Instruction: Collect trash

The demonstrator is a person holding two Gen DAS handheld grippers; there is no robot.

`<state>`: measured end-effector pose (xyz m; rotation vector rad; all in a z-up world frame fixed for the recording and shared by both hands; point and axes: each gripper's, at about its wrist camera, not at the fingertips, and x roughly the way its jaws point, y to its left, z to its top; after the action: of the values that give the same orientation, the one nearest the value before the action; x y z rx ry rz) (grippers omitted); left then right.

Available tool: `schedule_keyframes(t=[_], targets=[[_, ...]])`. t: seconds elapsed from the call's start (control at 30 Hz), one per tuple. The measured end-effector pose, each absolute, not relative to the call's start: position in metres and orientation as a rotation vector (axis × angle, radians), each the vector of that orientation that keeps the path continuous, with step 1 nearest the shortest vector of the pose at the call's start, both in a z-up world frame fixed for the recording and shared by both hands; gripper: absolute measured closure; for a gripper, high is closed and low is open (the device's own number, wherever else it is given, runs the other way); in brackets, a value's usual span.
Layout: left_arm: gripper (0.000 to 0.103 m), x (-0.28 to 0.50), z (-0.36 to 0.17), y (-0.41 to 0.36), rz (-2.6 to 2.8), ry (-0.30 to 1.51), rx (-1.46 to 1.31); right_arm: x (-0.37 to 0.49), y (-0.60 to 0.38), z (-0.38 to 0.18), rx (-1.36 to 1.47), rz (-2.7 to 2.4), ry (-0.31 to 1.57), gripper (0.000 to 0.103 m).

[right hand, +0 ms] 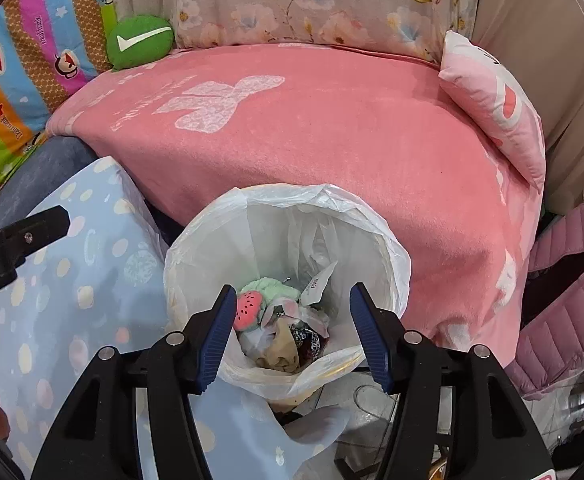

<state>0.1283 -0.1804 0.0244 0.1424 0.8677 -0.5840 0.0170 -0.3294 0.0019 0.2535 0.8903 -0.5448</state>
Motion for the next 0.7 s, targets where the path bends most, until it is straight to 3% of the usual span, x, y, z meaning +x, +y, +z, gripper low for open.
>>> schedule_keyframes(t=[0.37, 0.63, 0.7], targets=[[0.013, 0.098, 0.015, -0.164, -0.521, 0.835, 0.224, -0.012, -0.300, 0.023, 0.216, -0.537, 0.816, 0.021], [0.012, 0.080, 0.001, -0.148, -0.496, 0.868, 0.230, -0.034, -0.288, 0.015, 0.219, -0.540, 0.834, 0.016], [0.011, 0.078, -0.002, -0.144, -0.490, 0.878, 0.223, -0.039, -0.286, 0.013, 0.219, -0.539, 0.833, 0.008]])
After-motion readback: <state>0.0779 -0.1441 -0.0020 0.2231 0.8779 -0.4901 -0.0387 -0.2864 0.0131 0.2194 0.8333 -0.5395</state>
